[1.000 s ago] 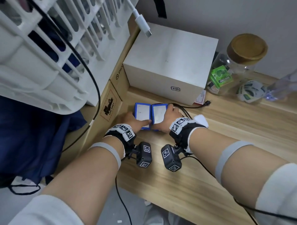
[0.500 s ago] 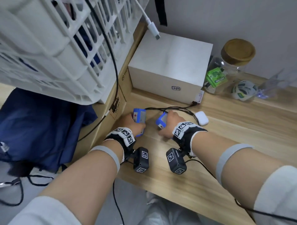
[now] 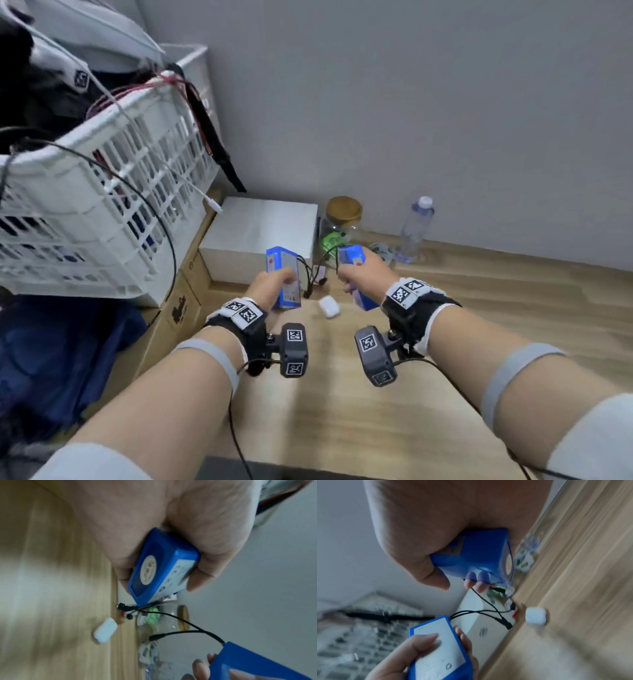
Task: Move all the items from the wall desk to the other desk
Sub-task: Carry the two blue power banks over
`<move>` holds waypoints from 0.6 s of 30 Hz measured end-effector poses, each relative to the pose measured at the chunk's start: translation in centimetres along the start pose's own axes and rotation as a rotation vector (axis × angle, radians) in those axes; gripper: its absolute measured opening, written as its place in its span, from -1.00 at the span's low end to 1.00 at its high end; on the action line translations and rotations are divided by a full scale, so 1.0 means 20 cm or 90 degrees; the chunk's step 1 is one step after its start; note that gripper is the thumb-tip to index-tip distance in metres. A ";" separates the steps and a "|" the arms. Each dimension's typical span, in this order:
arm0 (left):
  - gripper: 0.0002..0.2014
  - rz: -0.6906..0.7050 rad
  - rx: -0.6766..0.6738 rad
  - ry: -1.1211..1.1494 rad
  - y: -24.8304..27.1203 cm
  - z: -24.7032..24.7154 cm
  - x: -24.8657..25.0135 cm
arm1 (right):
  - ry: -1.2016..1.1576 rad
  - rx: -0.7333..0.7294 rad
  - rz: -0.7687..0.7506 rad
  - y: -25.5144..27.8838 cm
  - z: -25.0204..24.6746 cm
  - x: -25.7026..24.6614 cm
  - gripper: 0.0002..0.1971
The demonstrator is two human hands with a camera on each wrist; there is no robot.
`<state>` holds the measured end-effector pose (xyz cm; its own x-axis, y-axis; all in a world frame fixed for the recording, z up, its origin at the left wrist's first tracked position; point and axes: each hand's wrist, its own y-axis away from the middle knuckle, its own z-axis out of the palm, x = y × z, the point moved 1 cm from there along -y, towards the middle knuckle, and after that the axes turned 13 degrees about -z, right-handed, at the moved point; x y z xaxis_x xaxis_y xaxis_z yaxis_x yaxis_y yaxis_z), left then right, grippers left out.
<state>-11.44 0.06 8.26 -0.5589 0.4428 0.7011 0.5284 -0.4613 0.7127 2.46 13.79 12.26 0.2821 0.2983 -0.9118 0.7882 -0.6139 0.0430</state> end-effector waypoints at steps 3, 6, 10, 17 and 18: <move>-0.60 0.030 -0.111 0.061 0.23 0.28 0.06 | -0.064 0.072 -0.003 0.18 -0.29 -0.01 -0.82; -0.46 0.040 -0.200 0.054 0.41 0.63 0.05 | -0.153 0.139 0.002 0.44 -0.62 0.05 -0.83; -0.26 0.024 -0.292 0.008 0.67 1.22 -0.05 | -0.178 0.208 0.026 0.86 -1.13 0.21 -0.51; -0.01 0.022 -0.427 -0.146 1.03 2.26 -0.39 | -0.143 0.408 0.105 1.64 -1.91 0.52 -0.09; -0.03 0.018 -0.444 -0.168 1.07 2.38 -0.44 | -0.150 0.438 0.118 1.75 -1.99 0.56 -0.12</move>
<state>35.28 22.82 18.48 -0.3328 0.5533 0.7636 -0.0373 -0.8168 0.5757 55.00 24.72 19.70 0.1911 0.0290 -0.9812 0.1980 -0.9802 0.0096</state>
